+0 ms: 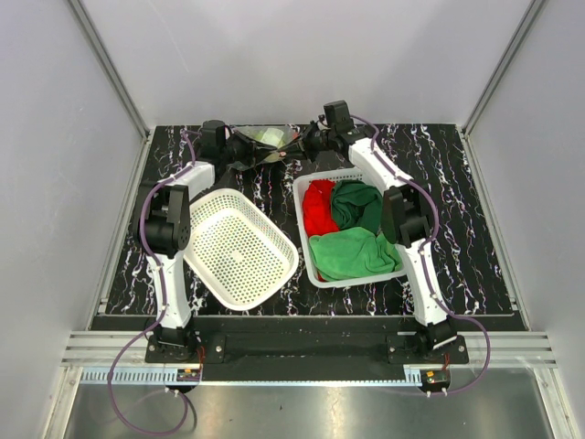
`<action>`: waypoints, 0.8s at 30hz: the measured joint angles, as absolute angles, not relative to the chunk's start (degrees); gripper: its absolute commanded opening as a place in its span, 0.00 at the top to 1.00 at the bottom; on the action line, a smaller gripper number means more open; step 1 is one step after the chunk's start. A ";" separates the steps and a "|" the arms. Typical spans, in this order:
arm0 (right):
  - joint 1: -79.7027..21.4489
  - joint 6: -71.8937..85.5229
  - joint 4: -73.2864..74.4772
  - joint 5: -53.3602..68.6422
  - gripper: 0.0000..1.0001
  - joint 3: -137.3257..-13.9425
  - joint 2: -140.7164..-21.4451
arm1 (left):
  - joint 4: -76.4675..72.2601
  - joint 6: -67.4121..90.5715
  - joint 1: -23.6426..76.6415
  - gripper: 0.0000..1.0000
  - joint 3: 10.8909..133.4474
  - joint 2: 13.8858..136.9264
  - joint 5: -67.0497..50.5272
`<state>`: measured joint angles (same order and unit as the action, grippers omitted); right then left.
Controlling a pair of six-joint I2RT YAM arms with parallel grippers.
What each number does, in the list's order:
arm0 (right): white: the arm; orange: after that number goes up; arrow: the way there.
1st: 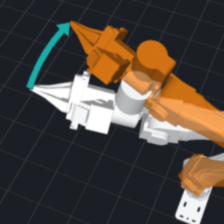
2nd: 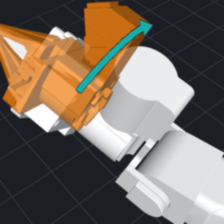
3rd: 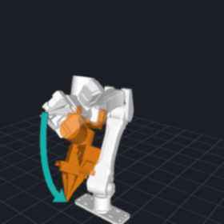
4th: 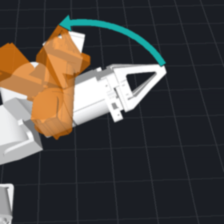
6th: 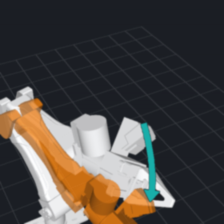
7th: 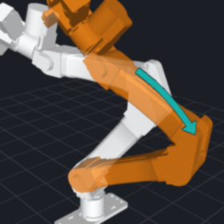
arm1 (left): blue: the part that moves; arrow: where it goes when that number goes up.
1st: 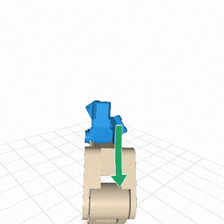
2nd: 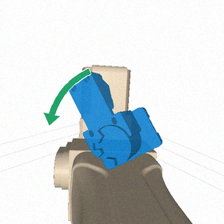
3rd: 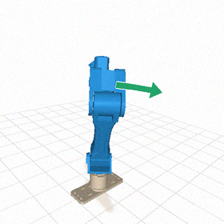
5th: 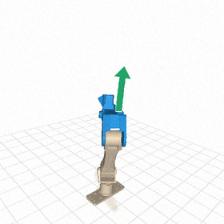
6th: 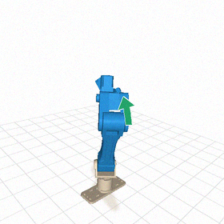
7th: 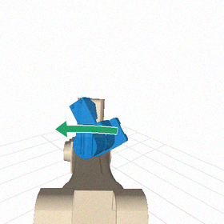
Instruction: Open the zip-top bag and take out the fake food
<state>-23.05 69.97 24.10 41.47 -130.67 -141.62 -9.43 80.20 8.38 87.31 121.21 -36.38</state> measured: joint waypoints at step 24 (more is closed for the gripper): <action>-23.09 70.24 24.86 41.01 0.94 -128.11 -139.65 | -0.89 75.35 9.69 0.83 87.24 116.01 -38.46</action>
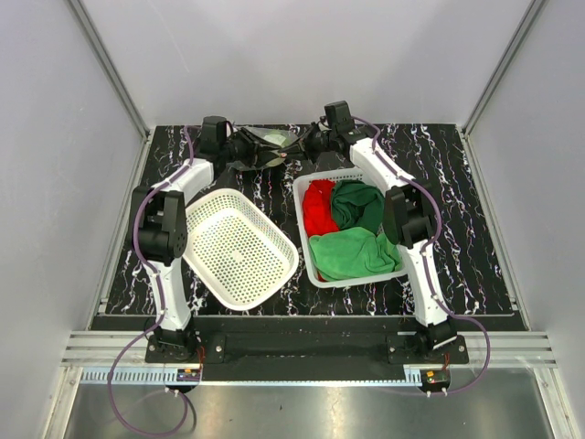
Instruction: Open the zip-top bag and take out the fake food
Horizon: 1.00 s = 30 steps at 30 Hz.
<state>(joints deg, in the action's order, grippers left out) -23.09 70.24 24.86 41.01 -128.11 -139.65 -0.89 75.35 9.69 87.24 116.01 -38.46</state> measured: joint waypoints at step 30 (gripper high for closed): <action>-23.53 72.31 23.18 36.03 0.86 -120.84 -134.96 | 1.43 74.06 8.14 0.80 86.87 116.01 -39.18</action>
